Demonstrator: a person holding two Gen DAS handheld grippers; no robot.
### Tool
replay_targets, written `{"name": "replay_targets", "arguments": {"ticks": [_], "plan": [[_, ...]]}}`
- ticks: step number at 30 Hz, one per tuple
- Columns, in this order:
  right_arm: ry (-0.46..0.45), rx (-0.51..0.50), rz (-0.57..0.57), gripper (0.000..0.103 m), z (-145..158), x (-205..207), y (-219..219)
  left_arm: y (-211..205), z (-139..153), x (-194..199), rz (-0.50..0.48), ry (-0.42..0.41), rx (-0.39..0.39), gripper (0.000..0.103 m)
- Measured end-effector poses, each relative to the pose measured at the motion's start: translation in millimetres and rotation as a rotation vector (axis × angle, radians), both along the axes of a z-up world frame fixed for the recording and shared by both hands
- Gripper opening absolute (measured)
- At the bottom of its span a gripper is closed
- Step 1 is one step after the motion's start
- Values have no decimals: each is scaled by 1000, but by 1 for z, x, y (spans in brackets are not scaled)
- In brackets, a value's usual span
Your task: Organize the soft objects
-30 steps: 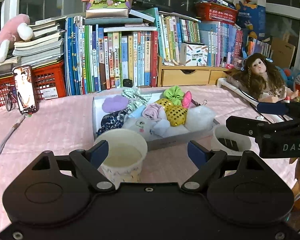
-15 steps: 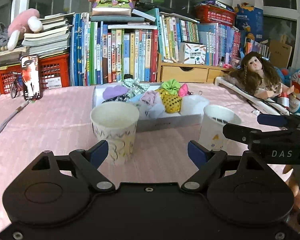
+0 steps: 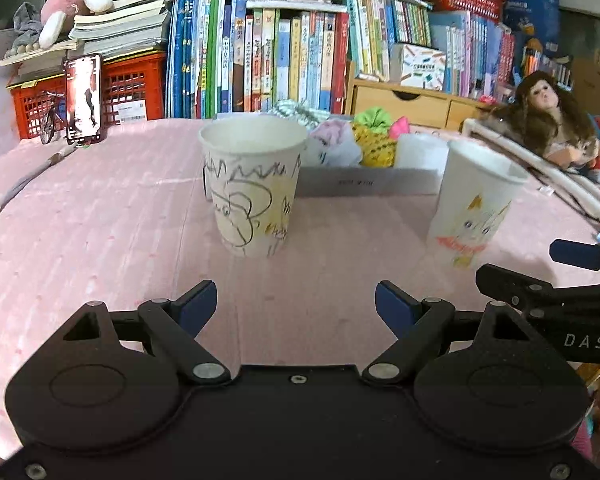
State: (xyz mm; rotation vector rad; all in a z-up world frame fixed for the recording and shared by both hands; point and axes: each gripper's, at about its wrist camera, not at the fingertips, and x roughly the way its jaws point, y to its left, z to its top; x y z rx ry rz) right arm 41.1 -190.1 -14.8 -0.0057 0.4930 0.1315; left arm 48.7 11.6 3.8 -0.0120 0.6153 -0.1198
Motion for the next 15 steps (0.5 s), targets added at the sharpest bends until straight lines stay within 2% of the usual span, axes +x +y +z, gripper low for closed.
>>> {"name": "replay_targets", "arguments": {"ticks": [15], "plan": [[77,-1,-27,103,-27,9,0,-12,-19,8,7,13,47,88]]}}
